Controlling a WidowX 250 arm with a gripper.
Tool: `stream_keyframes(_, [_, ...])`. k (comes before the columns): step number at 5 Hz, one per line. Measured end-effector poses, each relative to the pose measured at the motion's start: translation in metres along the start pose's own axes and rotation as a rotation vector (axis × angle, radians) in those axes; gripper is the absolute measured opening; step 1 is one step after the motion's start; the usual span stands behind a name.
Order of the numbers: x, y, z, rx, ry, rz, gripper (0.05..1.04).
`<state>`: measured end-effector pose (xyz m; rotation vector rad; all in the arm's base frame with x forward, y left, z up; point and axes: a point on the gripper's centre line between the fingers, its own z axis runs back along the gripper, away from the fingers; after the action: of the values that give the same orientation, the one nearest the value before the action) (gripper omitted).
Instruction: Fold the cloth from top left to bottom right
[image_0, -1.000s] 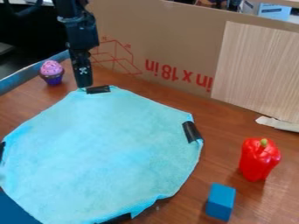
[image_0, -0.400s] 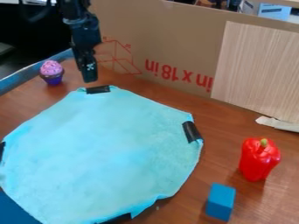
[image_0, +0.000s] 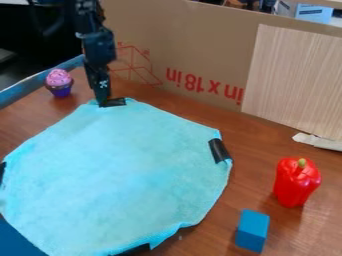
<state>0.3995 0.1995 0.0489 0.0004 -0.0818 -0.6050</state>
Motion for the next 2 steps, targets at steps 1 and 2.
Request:
stream_keyframes(1, [0.0056, 0.0044, -0.0068, -0.007, 0.024, -0.001, 1.000])
stream_keyframes(2, [0.0039, 0.0078, -0.0129, -0.006, 0.059, 0.015, 0.957])
